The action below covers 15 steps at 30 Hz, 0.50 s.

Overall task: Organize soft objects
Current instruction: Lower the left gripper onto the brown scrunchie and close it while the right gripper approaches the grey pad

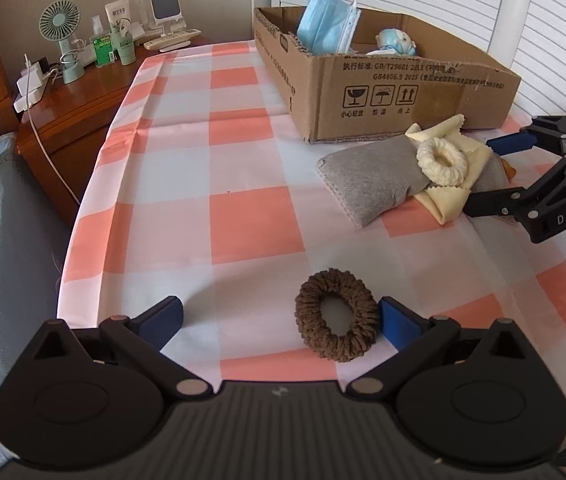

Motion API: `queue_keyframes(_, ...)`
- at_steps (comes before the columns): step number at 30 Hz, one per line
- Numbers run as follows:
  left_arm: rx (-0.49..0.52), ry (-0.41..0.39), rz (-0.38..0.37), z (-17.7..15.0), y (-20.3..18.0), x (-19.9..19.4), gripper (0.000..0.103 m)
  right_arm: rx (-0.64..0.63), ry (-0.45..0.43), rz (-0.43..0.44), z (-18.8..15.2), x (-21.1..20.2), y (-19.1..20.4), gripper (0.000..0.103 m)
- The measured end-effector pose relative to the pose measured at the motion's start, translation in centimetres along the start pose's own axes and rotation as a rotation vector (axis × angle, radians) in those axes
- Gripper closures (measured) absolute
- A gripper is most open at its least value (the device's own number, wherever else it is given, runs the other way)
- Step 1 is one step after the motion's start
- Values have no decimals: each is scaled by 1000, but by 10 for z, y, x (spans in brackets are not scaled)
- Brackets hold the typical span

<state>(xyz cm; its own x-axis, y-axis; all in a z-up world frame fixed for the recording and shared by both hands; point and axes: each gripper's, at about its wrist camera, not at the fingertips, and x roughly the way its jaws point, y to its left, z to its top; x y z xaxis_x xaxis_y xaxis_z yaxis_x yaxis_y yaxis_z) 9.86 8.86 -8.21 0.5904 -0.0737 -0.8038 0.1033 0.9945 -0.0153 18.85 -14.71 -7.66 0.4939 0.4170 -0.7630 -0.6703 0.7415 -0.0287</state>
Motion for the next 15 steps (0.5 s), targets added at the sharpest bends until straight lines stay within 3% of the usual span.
queue_keyframes(6, -4, -8, 0, -2, -2, -2, 0, -25, 34, 26, 10, 6, -1, 0)
queue_keyframes(12, 6, -17, -8, -6, -3, -4, 1, -10, 33, 12, -3, -6, 17, 0)
queue_keyframes(15, 28, -31, -24, -9, -6, -7, 8, -4, 13, 5, -10, -11, 21, 0)
